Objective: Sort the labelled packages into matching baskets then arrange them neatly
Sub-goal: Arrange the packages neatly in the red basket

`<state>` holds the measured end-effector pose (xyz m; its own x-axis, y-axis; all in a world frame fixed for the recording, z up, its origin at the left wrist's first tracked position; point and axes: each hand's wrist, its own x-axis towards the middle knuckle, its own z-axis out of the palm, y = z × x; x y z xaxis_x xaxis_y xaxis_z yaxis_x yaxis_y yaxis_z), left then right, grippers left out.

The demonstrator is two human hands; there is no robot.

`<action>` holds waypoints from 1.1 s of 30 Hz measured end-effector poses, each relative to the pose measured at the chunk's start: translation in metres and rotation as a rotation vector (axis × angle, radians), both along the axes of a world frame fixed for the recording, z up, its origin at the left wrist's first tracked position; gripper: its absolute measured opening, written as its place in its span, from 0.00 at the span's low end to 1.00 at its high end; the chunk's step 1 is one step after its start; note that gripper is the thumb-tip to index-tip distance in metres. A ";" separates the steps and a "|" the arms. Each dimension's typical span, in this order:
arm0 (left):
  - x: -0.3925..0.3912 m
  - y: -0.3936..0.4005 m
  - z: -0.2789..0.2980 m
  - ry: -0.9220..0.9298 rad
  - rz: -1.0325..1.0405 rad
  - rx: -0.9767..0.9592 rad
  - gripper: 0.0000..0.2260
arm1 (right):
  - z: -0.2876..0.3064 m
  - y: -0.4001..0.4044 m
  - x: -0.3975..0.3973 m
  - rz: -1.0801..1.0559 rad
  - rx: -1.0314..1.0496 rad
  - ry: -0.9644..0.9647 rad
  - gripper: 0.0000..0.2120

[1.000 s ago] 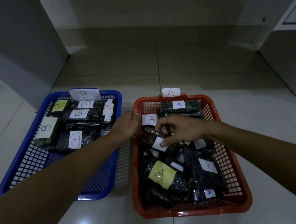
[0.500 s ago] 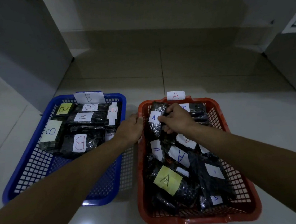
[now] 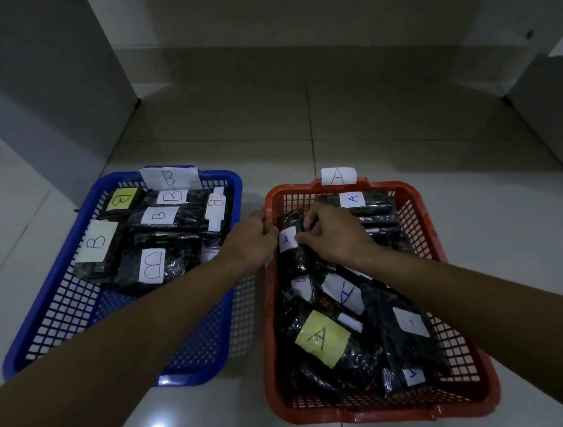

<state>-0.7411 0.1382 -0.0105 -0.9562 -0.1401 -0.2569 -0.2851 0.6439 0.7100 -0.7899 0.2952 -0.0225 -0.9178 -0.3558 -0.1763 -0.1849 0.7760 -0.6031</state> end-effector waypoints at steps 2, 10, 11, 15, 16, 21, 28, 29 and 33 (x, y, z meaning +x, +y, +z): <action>0.001 0.000 0.000 0.004 -0.010 -0.008 0.13 | 0.002 0.006 0.001 0.105 0.051 0.075 0.12; 0.002 0.000 0.002 0.016 -0.059 -0.048 0.12 | 0.007 0.045 0.000 0.475 0.403 0.013 0.30; 0.002 0.000 0.001 0.014 -0.061 -0.052 0.12 | 0.006 0.048 -0.001 0.485 0.417 0.061 0.27; 0.001 -0.001 -0.002 0.021 -0.063 -0.065 0.10 | 0.004 0.051 0.004 0.560 0.510 0.045 0.32; 0.001 -0.001 -0.002 0.022 -0.064 -0.070 0.10 | 0.003 0.049 0.005 0.561 0.525 0.048 0.33; 0.001 -0.002 -0.002 0.021 -0.073 -0.084 0.09 | 0.011 0.046 0.004 0.401 0.346 0.243 0.14; -0.001 -0.002 -0.004 0.011 -0.065 -0.102 0.10 | 0.027 0.063 -0.009 0.365 0.387 -0.180 0.13; -0.002 -0.001 -0.004 0.010 -0.064 -0.104 0.11 | 0.025 0.062 -0.007 0.372 0.458 -0.148 0.13; -0.003 -0.001 -0.004 0.010 -0.067 -0.106 0.10 | 0.018 0.040 0.001 0.253 0.336 0.123 0.15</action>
<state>-0.7439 0.1374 -0.0144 -0.9667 -0.1020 -0.2346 -0.2324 0.7330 0.6393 -0.7885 0.3355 -0.0042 -0.8304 -0.5139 -0.2154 -0.4494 0.8462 -0.2862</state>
